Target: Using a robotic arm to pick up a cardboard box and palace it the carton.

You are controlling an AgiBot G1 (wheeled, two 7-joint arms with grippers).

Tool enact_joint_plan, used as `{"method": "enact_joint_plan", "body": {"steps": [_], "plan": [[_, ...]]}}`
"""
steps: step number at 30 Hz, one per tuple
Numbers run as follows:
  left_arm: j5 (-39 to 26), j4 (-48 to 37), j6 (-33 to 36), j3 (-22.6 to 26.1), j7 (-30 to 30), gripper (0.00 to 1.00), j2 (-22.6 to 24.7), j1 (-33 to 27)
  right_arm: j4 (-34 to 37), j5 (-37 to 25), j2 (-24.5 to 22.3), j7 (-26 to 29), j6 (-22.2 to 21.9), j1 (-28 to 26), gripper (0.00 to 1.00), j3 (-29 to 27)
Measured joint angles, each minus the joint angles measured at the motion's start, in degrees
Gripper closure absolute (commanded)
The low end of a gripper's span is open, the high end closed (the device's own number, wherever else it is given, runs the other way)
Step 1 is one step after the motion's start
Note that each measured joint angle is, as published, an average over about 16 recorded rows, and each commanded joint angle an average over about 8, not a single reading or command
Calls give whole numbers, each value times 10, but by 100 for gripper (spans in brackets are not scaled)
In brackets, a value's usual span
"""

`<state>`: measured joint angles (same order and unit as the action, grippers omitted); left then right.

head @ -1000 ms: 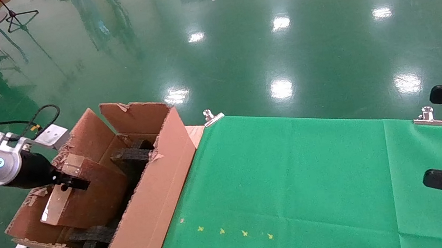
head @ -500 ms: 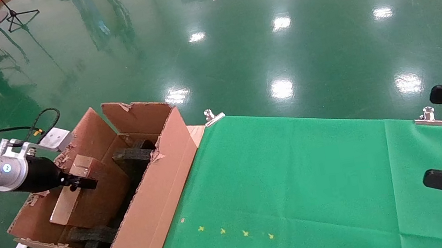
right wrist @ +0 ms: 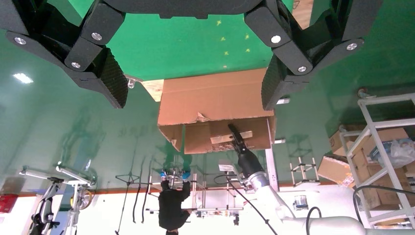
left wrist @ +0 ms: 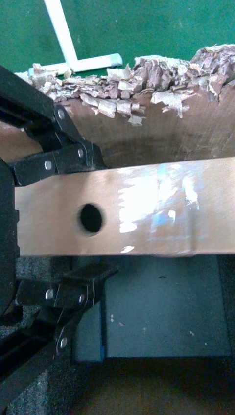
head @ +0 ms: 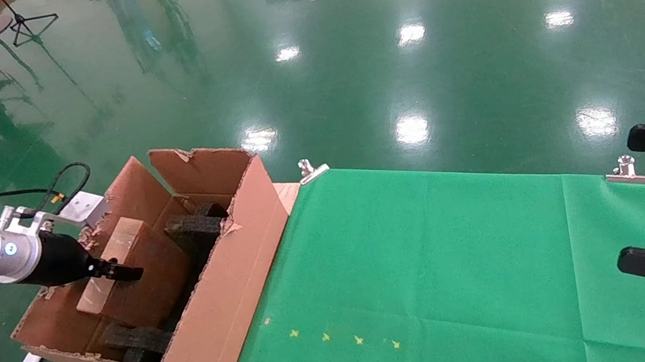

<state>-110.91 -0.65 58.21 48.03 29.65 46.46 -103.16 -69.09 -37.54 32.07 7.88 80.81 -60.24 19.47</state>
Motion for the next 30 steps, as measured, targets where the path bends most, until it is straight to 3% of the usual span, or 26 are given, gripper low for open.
{"method": "enact_joint_plan", "body": {"steps": [7, 22, 30], "plan": [[37, 17, 16, -25, -28, 0, -17, -7, 0, 0, 0, 0, 0, 0, 0, 0], [304, 51, 172, -198, -222, 0, -118, 47, 0, 0, 0, 0, 0, 0, 0, 0], [335, 55, 188, -216, -244, 0, -124, 63, 0, 0, 0, 0, 0, 0, 0, 0]]}}
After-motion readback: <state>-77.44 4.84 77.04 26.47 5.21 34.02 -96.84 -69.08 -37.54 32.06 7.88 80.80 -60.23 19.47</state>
